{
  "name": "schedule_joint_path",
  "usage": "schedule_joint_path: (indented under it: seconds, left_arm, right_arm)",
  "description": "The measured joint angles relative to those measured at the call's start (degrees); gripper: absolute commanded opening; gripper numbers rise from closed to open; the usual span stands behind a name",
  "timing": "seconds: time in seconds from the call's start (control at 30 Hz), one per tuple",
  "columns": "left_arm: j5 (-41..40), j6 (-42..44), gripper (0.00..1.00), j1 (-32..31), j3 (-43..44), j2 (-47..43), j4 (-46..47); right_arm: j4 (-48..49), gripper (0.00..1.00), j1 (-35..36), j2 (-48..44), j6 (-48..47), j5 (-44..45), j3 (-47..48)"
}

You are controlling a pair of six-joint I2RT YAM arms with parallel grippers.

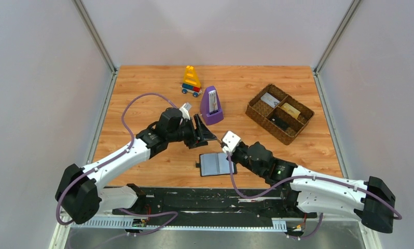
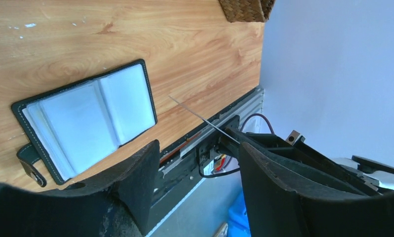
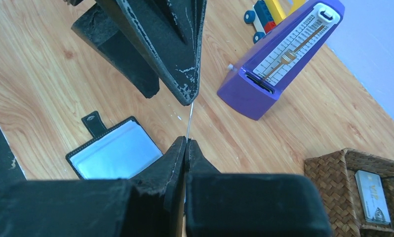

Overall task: Take the credit cards out of the card holder
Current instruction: Remove the credit card from the card holder, then place the credit card in the storage box.

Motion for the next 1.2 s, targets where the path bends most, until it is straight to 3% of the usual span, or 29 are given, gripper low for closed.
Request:
schedule_joint_path:
  seconds: [0.03,0.13,0.37,0.53,0.6,0.67,0.7,0.87,0.97,1.2]
  left_arm:
    - [0.5,-0.4,0.57,0.0,-0.3,0.2,0.7]
    - [1.6,-1.4,0.54,0.0,-1.7,0.3,2.9]
    - [3.0,-2.8,0.69,0.0,-4.0,0.8,4.1]
    - [2.9,-3.6,0.71,0.0,-4.3,1.1,5.2]
    - [2.9,-3.8,0.65,0.0,-4.3,1.1,5.5]
    - [3.0,-4.2,0.52,0.0,-4.3,1.3,6.2]
    - [3.1,-4.6,0.39,0.0,-4.4,1.5,6.6]
    - [4.0,-5.8,0.01,0.1,-6.1,1.9,10.4]
    - [4.1,-5.0,0.0,0.1,-7.0,1.9,11.7]
    - [3.6,0.7,0.0,0.1,-8.9,1.4,13.8]
  right_arm:
    - [0.0,0.02,0.5,0.2,-0.5,0.5,-0.1]
    - [0.0,0.0,1.9,1.6,-2.2,2.1,-0.3]
    - [1.6,0.0,4.7,5.9,-5.4,5.8,-0.6]
    - [4.0,0.0,5.8,6.5,-6.2,5.7,-0.6]
    - [4.7,0.0,5.9,6.4,-6.3,5.6,-0.6]
    - [5.4,0.0,5.9,6.3,-6.5,5.6,-0.8]
    - [5.8,0.02,5.9,6.2,-6.5,5.5,-1.0]
    - [5.0,0.28,6.0,6.0,-6.1,4.3,-1.7]
    - [4.0,0.43,6.0,6.0,-4.0,3.8,-1.7]
    - [-3.1,0.51,4.2,3.6,5.3,1.6,-0.1]
